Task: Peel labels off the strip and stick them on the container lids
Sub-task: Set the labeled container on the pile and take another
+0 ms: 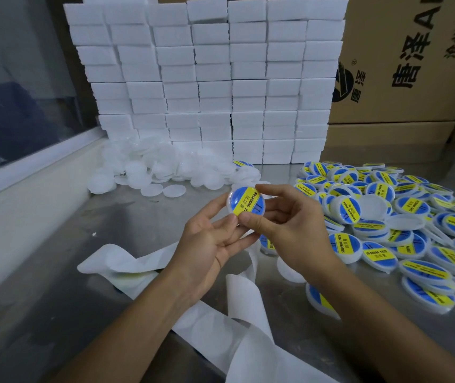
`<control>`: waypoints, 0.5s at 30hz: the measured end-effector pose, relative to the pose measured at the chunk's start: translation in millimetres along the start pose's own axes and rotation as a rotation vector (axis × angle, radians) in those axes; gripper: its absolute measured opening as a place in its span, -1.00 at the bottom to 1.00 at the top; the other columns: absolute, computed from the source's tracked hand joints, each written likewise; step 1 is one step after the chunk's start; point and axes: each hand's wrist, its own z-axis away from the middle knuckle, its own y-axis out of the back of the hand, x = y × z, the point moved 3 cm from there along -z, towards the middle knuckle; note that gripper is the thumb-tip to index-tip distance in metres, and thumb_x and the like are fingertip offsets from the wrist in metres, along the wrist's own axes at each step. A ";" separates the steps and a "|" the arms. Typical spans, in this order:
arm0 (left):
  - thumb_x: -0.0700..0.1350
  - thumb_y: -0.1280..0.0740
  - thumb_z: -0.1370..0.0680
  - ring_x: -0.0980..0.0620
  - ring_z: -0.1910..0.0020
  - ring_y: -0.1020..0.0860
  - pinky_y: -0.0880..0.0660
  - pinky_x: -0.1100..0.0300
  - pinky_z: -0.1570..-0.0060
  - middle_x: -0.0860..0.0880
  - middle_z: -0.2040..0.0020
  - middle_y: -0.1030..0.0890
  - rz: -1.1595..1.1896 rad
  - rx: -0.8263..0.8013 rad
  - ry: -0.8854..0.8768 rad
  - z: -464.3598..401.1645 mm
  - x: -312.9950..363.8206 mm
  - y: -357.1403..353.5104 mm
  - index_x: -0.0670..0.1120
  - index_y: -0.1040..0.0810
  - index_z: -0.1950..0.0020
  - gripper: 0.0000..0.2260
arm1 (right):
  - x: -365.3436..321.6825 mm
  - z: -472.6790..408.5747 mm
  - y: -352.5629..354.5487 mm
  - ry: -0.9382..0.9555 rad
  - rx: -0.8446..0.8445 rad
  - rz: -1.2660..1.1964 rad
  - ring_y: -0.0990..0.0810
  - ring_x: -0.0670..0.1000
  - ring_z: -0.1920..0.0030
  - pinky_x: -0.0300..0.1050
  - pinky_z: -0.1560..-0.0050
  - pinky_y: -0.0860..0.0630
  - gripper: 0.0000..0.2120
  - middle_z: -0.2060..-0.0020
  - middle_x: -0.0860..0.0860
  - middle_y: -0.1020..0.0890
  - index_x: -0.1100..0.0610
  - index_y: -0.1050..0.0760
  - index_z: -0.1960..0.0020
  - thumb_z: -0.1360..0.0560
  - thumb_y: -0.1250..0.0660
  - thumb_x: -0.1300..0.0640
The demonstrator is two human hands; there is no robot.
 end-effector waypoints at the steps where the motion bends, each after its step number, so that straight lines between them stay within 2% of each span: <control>1: -0.34 -0.16 -0.60 -0.15 -0.14 -0.63 -0.61 0.04 -0.02 -0.21 -0.13 -0.66 0.002 -0.008 0.001 -0.2 0.1 0.0 -0.06 -0.49 -0.28 -0.67 | -0.6 -0.7 1.0 0.000 0.005 -0.008 -0.72 0.01 0.21 -0.07 0.17 -0.67 -0.63 0.23 0.02 -0.73 0.10 -0.57 -0.06 -0.31 -0.55 0.31; 3: -0.34 -0.16 -0.60 -0.15 -0.14 -0.63 -0.61 0.04 -0.04 -0.19 -0.14 -0.66 -0.009 -0.019 0.005 -0.2 0.8 0.3 -0.05 -0.50 -0.28 -0.67 | -2.2 -1.4 3.1 0.010 0.014 -0.007 -0.71 -0.03 0.27 -0.10 0.24 -0.66 -0.73 0.30 0.00 -0.72 0.10 -0.59 -0.02 -0.37 -0.50 0.30; 7: -0.33 -0.18 -0.59 -0.15 -0.16 -0.62 -0.60 0.05 -0.07 -0.17 -0.17 -0.65 -0.060 -0.057 0.015 0.8 0.4 -0.6 -0.06 -0.52 -0.29 -0.66 | -3.2 -2.6 9.2 0.017 0.053 0.016 -0.66 -0.01 0.35 -0.11 0.31 -0.63 -0.92 0.31 0.09 -0.71 0.11 -0.62 0.02 -0.51 -0.39 0.23; 11: -0.30 -0.21 -0.57 -0.16 -0.16 -0.62 -0.59 0.06 -0.07 -0.17 -0.16 -0.65 -0.092 -0.077 0.019 1.6 0.3 -0.6 -0.08 -0.51 -0.31 -0.66 | -2.1 -2.6 9.7 0.024 0.067 0.072 -0.65 -0.06 0.41 -0.22 0.40 -0.58 -0.95 0.37 0.06 -0.70 0.13 -0.61 0.06 -0.54 -0.36 0.20; 15: -0.25 -0.29 -0.49 -0.17 -0.15 -0.62 -0.60 0.07 -0.05 -0.18 -0.14 -0.66 -0.094 -0.083 0.027 2.7 -0.4 -2.9 -0.07 -0.53 -0.27 -0.64 | 2.5 -3.5 10.4 0.043 0.093 0.104 -0.63 -0.06 0.45 -0.26 0.43 -0.53 -0.89 0.41 0.02 -0.68 0.24 -0.60 0.09 -0.53 -0.37 0.19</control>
